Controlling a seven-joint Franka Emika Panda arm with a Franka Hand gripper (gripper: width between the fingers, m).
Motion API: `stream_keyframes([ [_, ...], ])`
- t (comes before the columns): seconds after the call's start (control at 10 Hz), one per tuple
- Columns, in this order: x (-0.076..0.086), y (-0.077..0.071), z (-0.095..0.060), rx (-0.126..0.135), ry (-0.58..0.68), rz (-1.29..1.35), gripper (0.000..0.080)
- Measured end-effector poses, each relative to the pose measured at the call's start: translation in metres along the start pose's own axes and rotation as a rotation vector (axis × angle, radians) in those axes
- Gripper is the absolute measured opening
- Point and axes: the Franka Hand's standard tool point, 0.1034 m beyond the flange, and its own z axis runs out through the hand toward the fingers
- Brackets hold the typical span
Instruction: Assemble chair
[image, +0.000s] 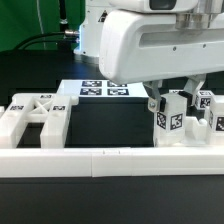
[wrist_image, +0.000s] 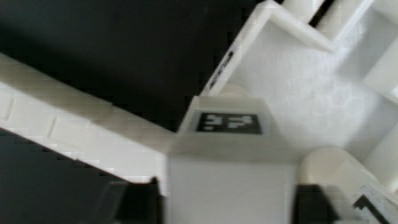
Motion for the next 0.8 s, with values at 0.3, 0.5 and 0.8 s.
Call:
stream_keyframes([
  [0.3, 0.0, 0.0, 0.0, 0.001, 0.0, 0.048, 0.0287],
  [0.5, 0.0003, -0.0003, 0.0, 0.003, 0.001, 0.258, 0.0287],
  [0.8, 0.0041, -0.0016, -0.0004, -0.002, 0.015, 0.56, 0.0287],
])
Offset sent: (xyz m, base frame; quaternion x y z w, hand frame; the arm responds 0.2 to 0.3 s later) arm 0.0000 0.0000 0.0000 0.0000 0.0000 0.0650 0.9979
